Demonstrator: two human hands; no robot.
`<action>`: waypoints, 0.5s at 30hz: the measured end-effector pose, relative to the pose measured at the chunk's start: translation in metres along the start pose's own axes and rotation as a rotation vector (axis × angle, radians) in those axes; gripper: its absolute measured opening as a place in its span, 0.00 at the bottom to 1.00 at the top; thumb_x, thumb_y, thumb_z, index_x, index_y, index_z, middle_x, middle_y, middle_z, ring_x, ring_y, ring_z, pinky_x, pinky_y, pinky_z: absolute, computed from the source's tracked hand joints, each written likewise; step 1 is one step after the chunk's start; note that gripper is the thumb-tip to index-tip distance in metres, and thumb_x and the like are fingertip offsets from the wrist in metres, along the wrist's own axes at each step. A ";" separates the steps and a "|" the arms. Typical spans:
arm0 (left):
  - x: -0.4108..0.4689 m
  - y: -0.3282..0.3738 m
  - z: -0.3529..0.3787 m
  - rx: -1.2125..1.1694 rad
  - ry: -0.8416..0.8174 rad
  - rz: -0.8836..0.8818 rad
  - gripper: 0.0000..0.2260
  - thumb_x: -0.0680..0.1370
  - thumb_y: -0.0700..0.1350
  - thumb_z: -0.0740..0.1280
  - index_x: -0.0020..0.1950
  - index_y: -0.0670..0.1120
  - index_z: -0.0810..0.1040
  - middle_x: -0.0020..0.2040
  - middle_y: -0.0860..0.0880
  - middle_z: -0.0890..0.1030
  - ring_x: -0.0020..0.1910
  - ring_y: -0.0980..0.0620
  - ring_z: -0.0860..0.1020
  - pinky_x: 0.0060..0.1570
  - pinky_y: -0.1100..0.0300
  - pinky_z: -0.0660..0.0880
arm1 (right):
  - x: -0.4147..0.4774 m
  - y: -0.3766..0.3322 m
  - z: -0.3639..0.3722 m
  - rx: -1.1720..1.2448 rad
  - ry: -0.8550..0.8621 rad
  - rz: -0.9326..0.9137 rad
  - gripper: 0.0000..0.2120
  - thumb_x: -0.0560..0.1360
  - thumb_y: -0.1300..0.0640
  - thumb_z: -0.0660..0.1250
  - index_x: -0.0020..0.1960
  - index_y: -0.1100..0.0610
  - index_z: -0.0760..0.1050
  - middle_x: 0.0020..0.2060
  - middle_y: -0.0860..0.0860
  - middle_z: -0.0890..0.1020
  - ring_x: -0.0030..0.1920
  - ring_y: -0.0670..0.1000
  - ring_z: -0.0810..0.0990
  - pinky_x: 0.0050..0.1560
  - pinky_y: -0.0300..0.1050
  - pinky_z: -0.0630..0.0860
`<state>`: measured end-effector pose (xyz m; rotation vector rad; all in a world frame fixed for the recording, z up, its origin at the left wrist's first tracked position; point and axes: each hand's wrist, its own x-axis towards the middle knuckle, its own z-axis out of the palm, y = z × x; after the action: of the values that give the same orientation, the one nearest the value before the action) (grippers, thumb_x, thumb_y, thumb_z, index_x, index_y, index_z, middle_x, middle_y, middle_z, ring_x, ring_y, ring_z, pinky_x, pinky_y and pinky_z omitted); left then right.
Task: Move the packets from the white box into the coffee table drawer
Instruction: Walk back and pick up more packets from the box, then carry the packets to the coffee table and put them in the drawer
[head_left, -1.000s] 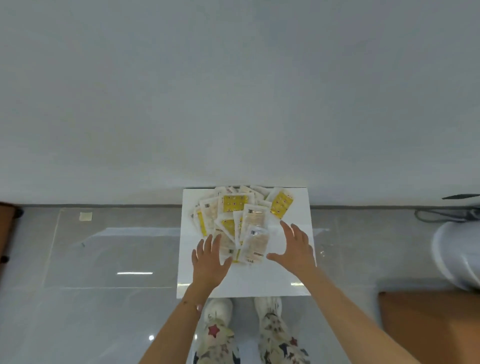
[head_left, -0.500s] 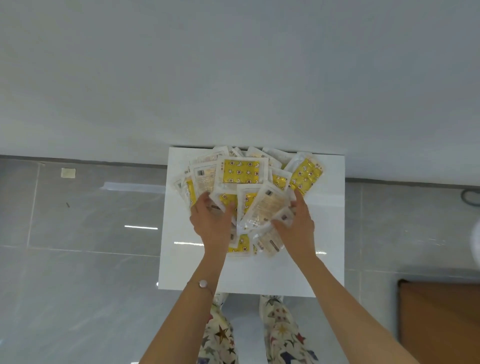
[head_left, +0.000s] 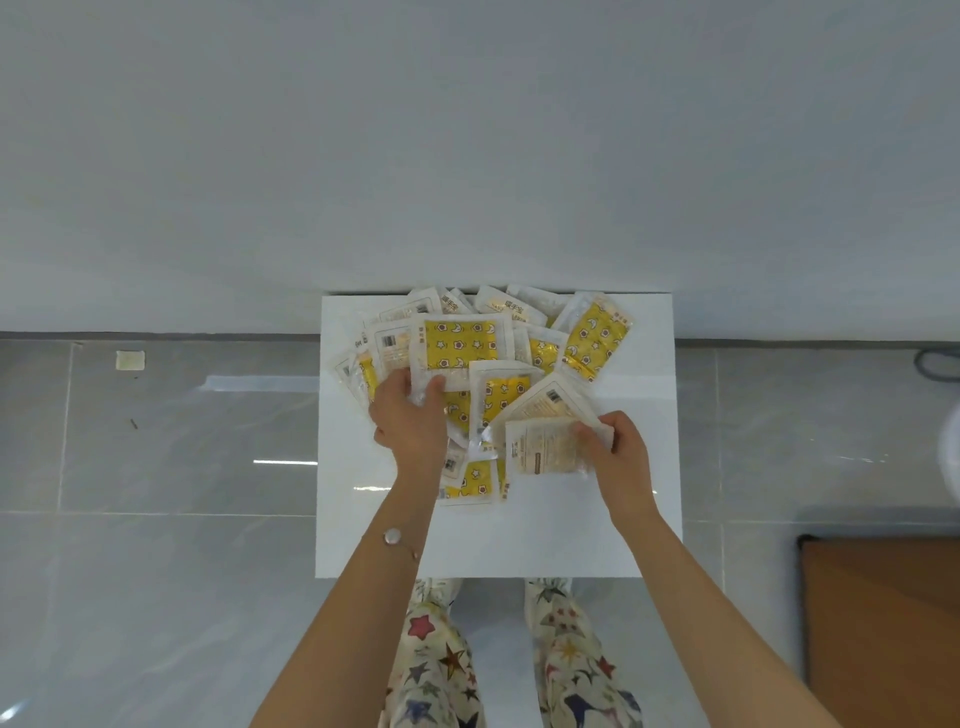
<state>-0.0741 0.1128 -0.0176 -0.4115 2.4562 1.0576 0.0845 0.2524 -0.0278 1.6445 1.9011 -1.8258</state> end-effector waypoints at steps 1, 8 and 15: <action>-0.008 0.001 -0.005 -0.072 -0.003 0.032 0.04 0.78 0.47 0.66 0.50 0.49 0.73 0.51 0.51 0.79 0.51 0.49 0.77 0.56 0.51 0.75 | -0.001 0.000 -0.001 0.044 -0.009 0.018 0.07 0.78 0.57 0.65 0.46 0.57 0.68 0.43 0.51 0.77 0.42 0.46 0.78 0.33 0.31 0.75; -0.034 -0.003 -0.050 -0.103 -0.098 0.201 0.04 0.82 0.39 0.59 0.53 0.43 0.64 0.37 0.54 0.74 0.29 0.64 0.74 0.28 0.71 0.70 | -0.015 -0.016 -0.009 0.255 -0.075 0.156 0.10 0.79 0.58 0.65 0.58 0.56 0.68 0.54 0.54 0.78 0.54 0.55 0.79 0.52 0.52 0.80; -0.072 0.005 -0.123 -0.223 -0.114 0.080 0.09 0.80 0.41 0.64 0.57 0.44 0.66 0.44 0.46 0.79 0.40 0.49 0.80 0.37 0.57 0.79 | -0.069 -0.082 -0.021 0.290 -0.135 0.137 0.12 0.77 0.60 0.67 0.59 0.54 0.73 0.55 0.54 0.81 0.55 0.56 0.81 0.52 0.55 0.80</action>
<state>-0.0471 0.0324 0.0970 -0.3134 2.2801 1.3568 0.0723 0.2454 0.0806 1.6296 1.4895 -2.1728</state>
